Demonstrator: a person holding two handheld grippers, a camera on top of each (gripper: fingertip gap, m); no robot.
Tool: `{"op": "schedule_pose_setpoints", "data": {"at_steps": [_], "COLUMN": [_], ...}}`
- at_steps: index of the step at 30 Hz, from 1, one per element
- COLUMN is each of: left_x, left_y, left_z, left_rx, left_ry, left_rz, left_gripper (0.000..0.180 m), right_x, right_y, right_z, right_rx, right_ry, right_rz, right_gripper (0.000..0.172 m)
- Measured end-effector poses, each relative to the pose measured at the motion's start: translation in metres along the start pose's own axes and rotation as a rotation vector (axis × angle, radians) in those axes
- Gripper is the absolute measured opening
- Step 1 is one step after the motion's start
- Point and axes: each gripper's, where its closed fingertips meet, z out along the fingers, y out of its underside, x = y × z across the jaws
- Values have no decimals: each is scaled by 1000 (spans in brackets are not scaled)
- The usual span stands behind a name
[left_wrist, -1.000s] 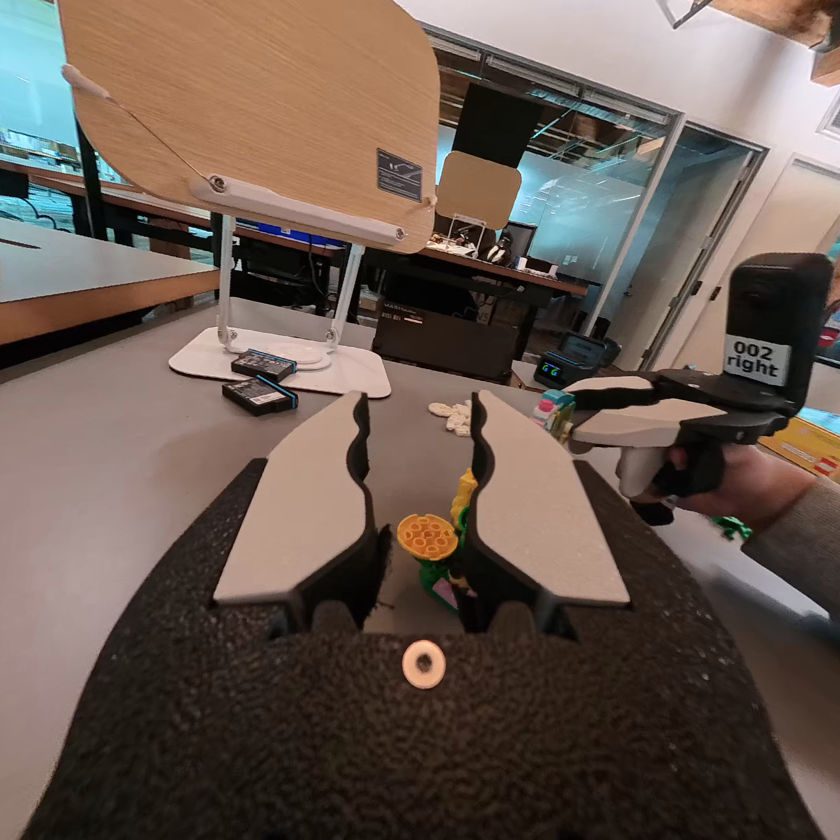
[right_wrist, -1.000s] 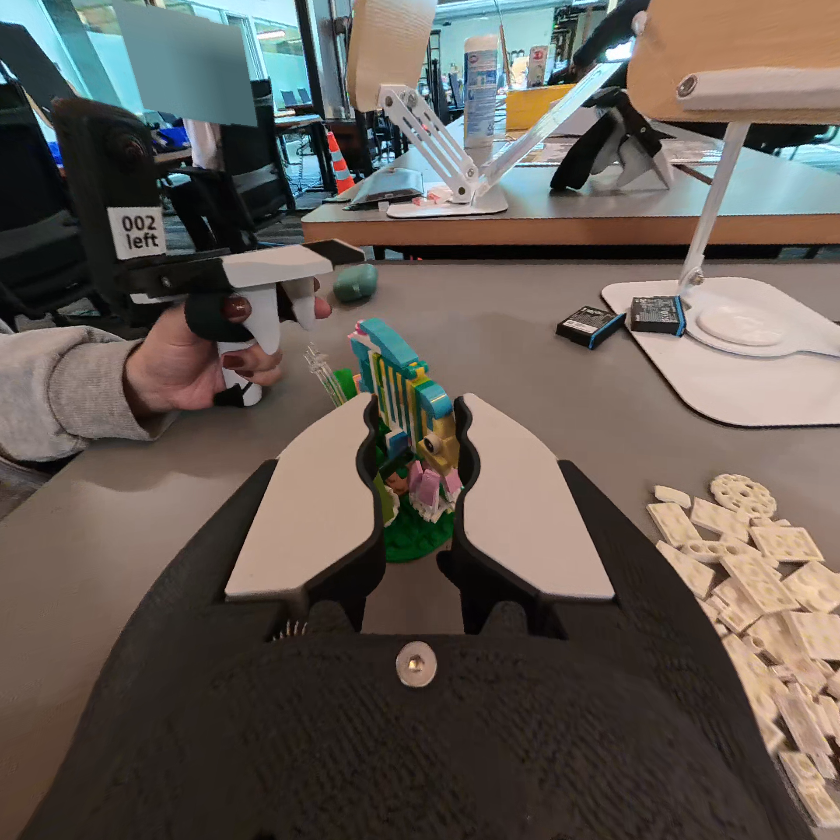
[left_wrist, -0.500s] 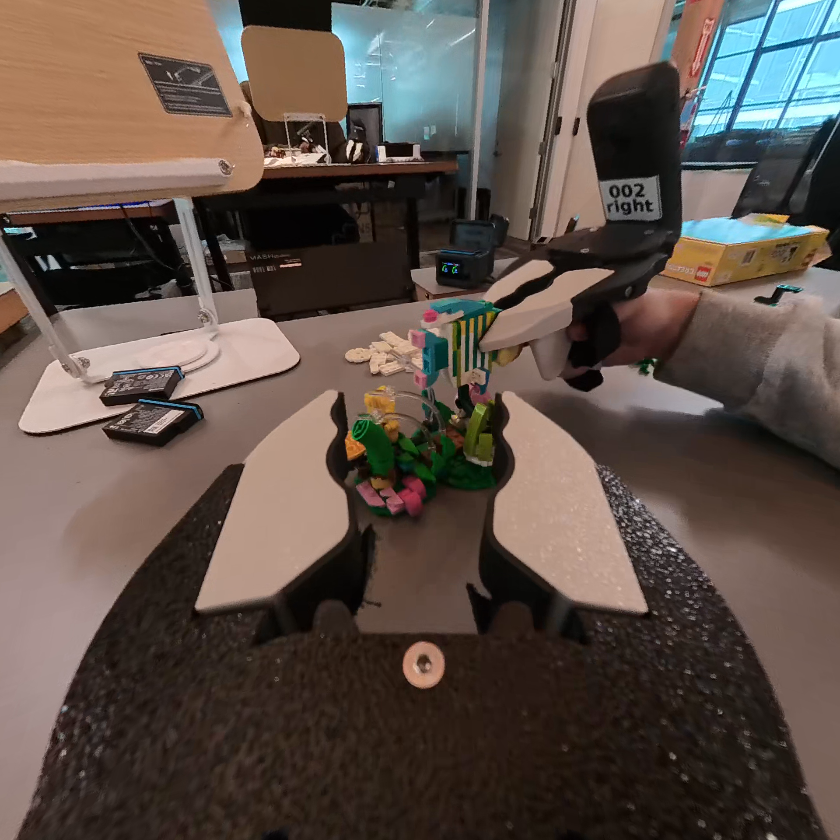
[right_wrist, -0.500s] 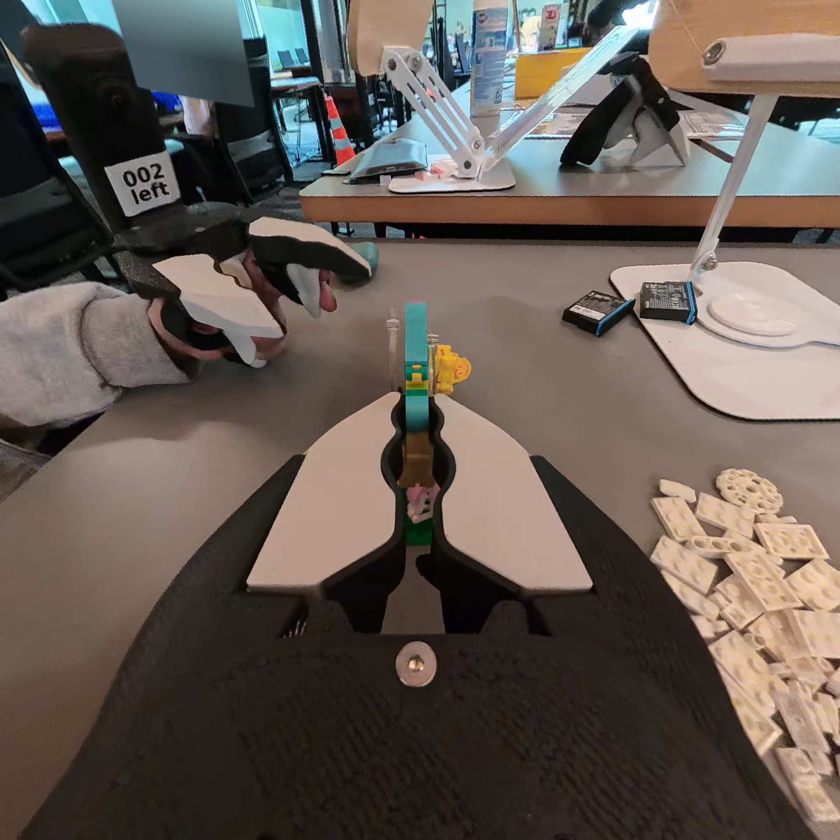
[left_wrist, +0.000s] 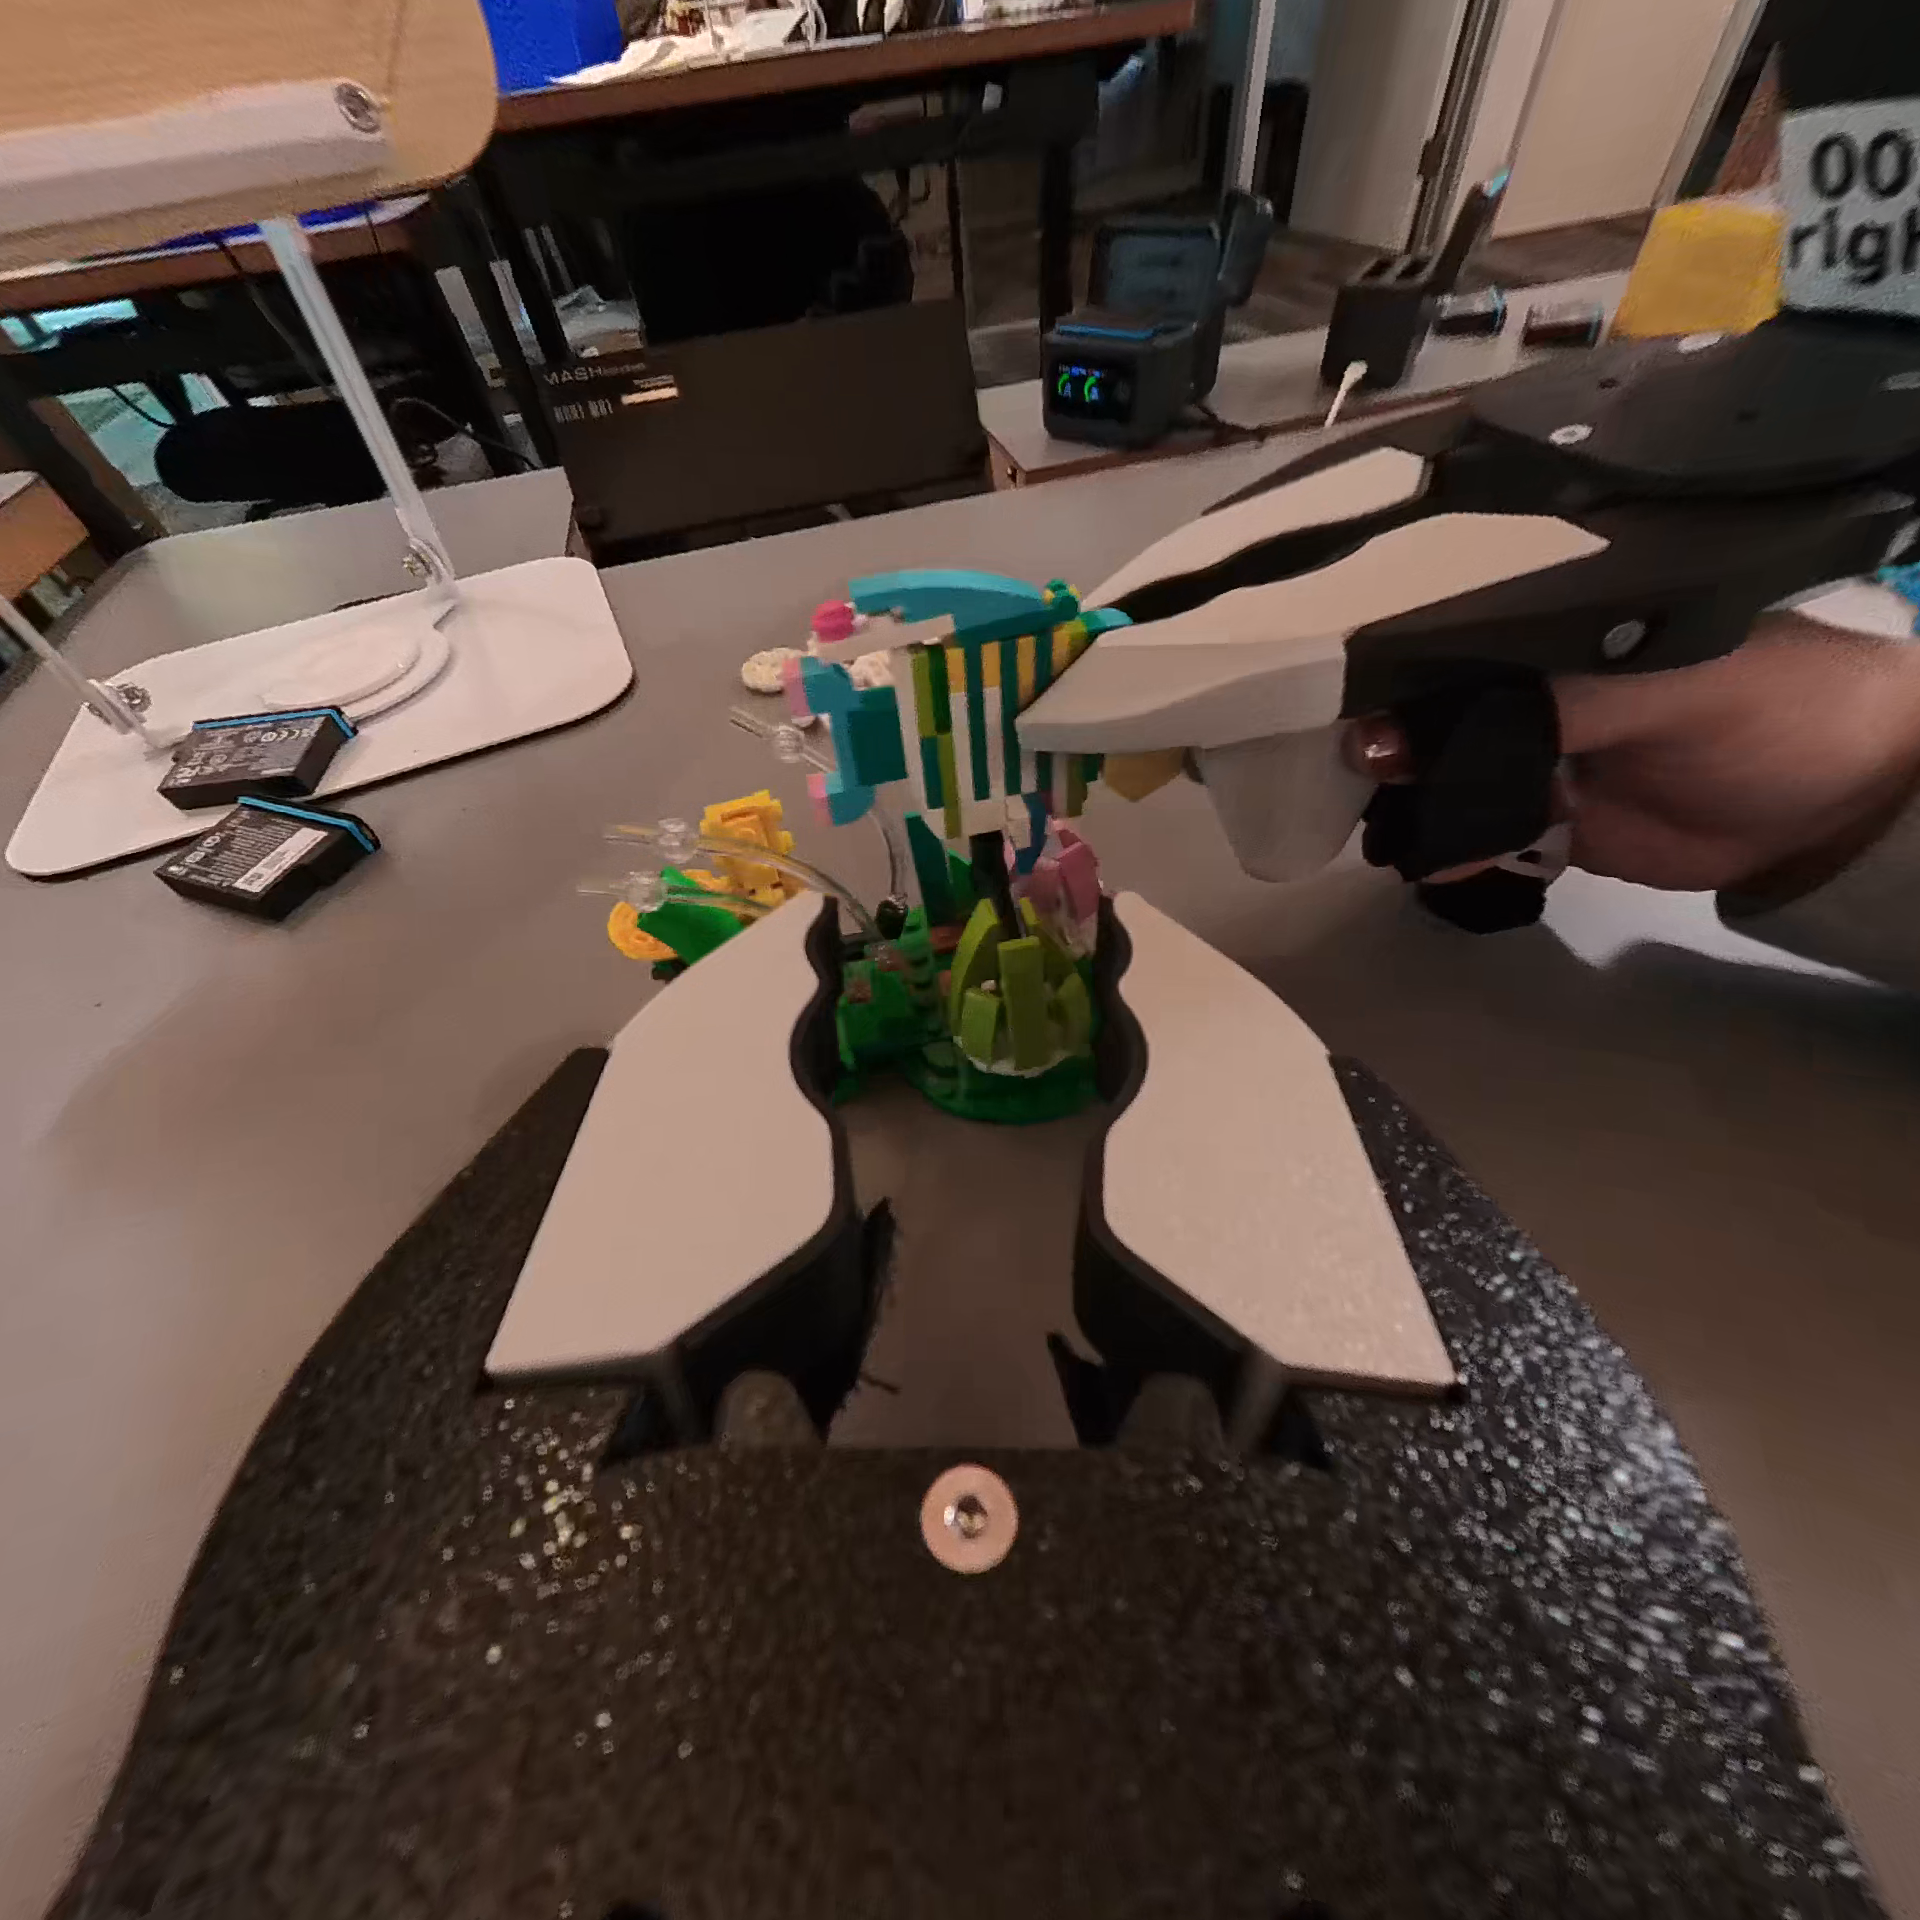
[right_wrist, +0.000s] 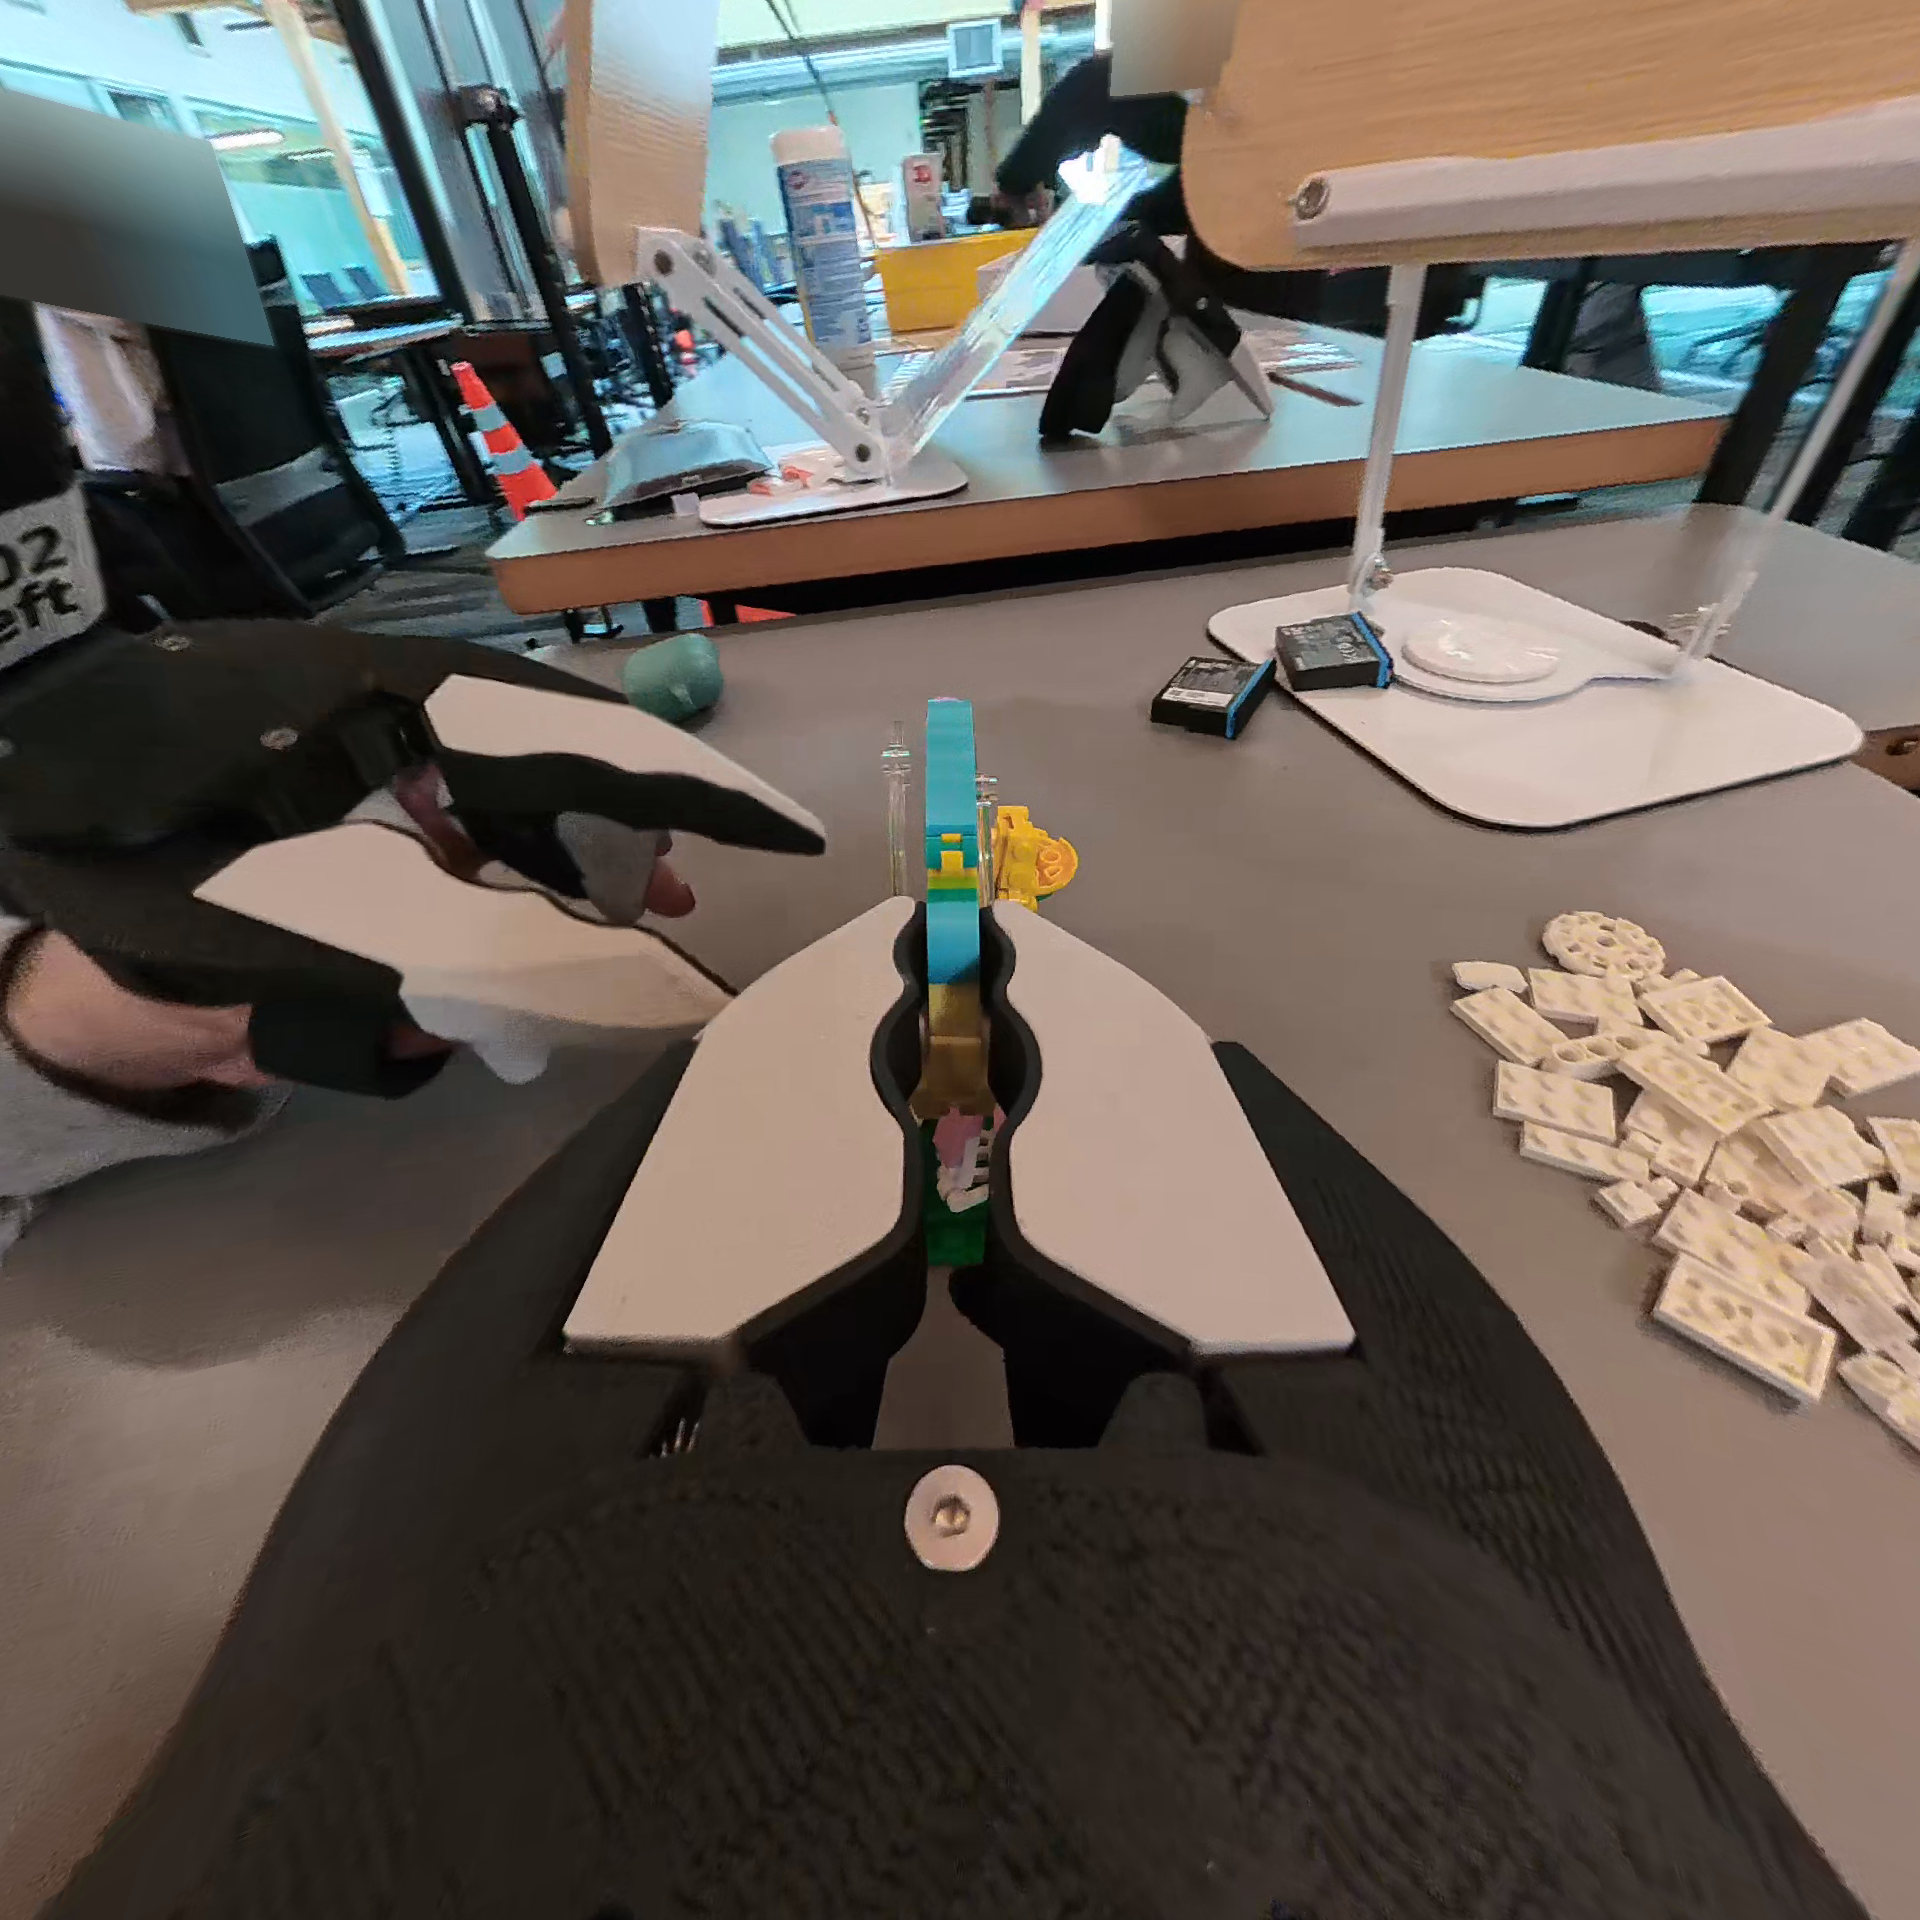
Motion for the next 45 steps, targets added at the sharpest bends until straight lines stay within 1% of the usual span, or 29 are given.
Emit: {"op": "schedule_pose_setpoints", "data": {"at_steps": [5,7,9,13,16,18,19,22,23,24,26,28,29,30,32,33,34,35,36,38,41,42,43,45], "left_x": [7,7,9,9,9,8,8,5,3,1,-1,-1,0,-1,-1,2,7,14,25,50,83,90,96,106], "left_y": [18,21,22,22,22,22,22,23,23,23,23,23,23,22,14,6,-5,-16,-27,-43,-52,-53,-53,-53], "left_z": [9,11,10,10,10,10,10,10,9,9,9,9,9,9,7,5,2,-2,-7,-17,-31,-33,-35,-38], "left_rx": [-112,-137,-143,-149,-150,-151,-152,-155,-155,-156,-156,-154,-151,-143,-101,-58,-2,59,119,211,243,242,244,244], "left_ry": [-37,-49,-45,-45,-43,-42,-40,-46,-53,-59,-59,-64,-71,-84,-93,-76,-47,0,73,274,595,663,712,782], "left_rz": [88,113,119,100,94,89,86,79,75,71,66,78,87,94,99,93,86,73,43,-60,-232,-279,-310,-343], "left_gripper": [35,29,21,21,21,21,21,21,20,20,20,21,21,23,50,60,67,70,70,64,46,44,39,37], "right_x": [-11,-15,-15,-11,-10,-11,-12,-15,-17,-20,-18,-10,-10,-15,-20,-23,-26,-28,-31,-38,-52,-57,-62,-71], "right_y": [1,1,1,2,2,2,2,-12,-20,-25,-25,-21,-22,-25,-32,-34,-35,-34,-34,-33,-31,-30,-29,-25], "right_z": [-2,-1,-1,-2,-3,-3,-2,-5,-7,-8,-12,-19,-22,-26,-38,-45,-52,-59,-66,-80,-98,-103,-107,-114], "right_rx": [9,6,9,41,58,57,45,11,24,50,80,85,96,127,183,208,223,225,230,239,233,225,215,191], "right_ry": [63,80,105,110,103,119,145,315,345,336,295,316,297,256,181,131,87,43,-9,-90,-175,-194,-207,-233], "right_rz": [-24,-19,25,196,261,226,151,-235,-286,-250,-110,-85,-74,-41,41,77,120,159,191,248,269,265,260,245], "right_gripper": [7,7,7,7,7,7,7,7,7,7,7,7,7,7,7,7,7,7,7,7,7,7,7,7]}}
